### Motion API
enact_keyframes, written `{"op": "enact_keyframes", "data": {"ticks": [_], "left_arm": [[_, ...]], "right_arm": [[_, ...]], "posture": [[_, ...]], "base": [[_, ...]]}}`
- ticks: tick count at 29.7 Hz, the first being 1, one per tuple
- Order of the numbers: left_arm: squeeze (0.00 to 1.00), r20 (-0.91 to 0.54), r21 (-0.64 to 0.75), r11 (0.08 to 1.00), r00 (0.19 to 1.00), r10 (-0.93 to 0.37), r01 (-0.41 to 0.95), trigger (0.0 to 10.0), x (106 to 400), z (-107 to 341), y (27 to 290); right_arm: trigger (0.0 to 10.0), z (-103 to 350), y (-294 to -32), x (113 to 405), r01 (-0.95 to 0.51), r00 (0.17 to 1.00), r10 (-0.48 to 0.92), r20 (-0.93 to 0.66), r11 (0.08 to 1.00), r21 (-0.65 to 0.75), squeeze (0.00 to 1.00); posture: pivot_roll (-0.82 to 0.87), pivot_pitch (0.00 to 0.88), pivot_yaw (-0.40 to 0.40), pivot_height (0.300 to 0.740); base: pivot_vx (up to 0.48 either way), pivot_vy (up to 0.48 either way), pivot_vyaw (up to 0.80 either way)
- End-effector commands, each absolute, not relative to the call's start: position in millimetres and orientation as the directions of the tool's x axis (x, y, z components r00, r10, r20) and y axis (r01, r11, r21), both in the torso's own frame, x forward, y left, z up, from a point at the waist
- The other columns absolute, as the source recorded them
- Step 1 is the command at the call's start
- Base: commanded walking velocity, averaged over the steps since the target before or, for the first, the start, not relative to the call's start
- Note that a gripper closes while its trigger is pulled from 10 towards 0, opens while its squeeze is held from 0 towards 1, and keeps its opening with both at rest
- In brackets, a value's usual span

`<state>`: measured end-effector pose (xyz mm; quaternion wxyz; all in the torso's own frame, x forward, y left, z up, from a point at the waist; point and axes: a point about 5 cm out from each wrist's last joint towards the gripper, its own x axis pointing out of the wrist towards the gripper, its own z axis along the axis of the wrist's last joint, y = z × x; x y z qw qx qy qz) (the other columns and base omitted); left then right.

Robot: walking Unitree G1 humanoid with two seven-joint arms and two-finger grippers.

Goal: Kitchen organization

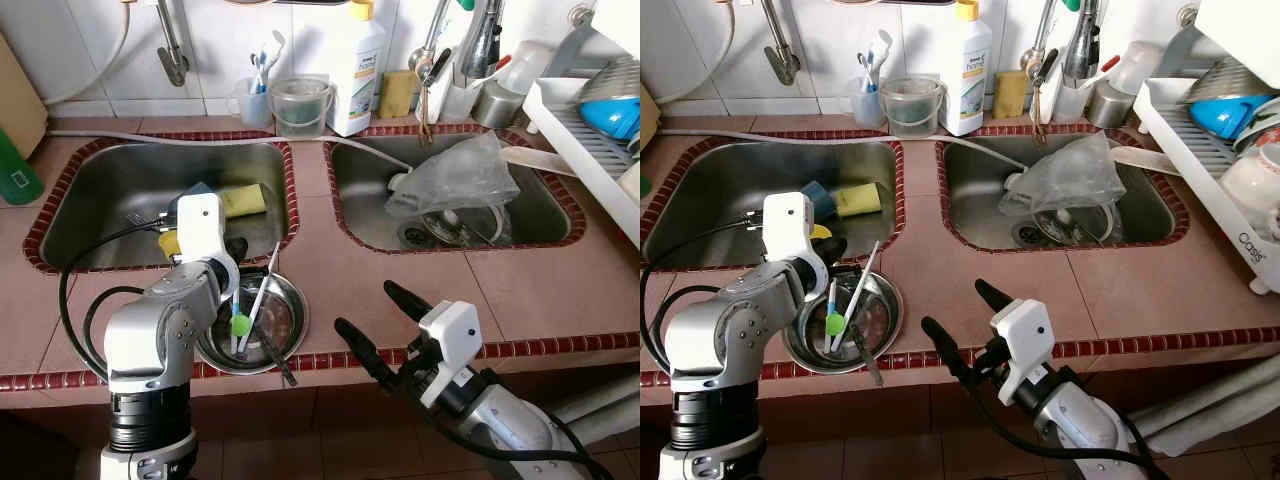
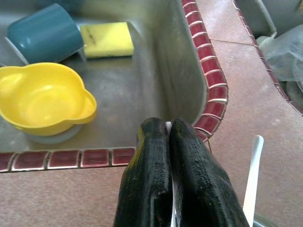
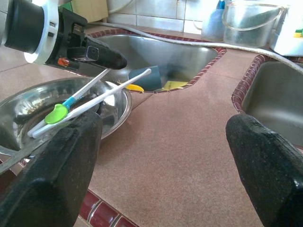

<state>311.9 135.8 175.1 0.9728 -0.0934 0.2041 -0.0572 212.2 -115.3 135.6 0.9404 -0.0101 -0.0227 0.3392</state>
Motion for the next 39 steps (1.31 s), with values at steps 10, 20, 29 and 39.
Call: {"op": "enact_keyframes", "data": {"ticks": [10,20,29,39], "left_arm": [[0.00,-0.317,-0.250,0.958,0.924,-0.216,0.139,0.0,312.1,189.8,130.1],[0.00,-0.203,-0.229,0.944,0.936,-0.287,0.239,3.9,312.5,211.9,124.8],[0.00,-0.053,-0.185,0.948,0.960,-0.274,0.260,10.0,320.1,233.9,136.5],[0.00,0.265,-0.182,0.951,0.944,-0.196,0.249,10.0,327.3,267.8,141.7]], "right_arm": [[10.0,139.8,-115.5,215.0,-0.644,0.761,0.646,0.063,0.763,-0.057,0.00],[10.0,138.3,-109.9,218.2,-0.660,0.745,0.664,0.067,0.748,-0.065,0.00],[10.0,145.3,-102.6,232.3,-0.659,0.741,0.659,0.126,0.750,-0.045,0.00],[10.0,164.7,-100.1,265.4,-0.588,0.785,0.566,0.253,0.809,0.016,0.00]], "posture": [[-0.06,0.101,0.008,0.740],[-0.04,0.090,-0.001,0.740],[-0.03,0.065,-0.011,0.740],[-0.01,0.028,-0.032,0.740]], "base": [[0.000,0.000,0.00],[0.000,0.000,0.00],[0.000,0.000,0.00],[0.000,0.000,0.00]]}}
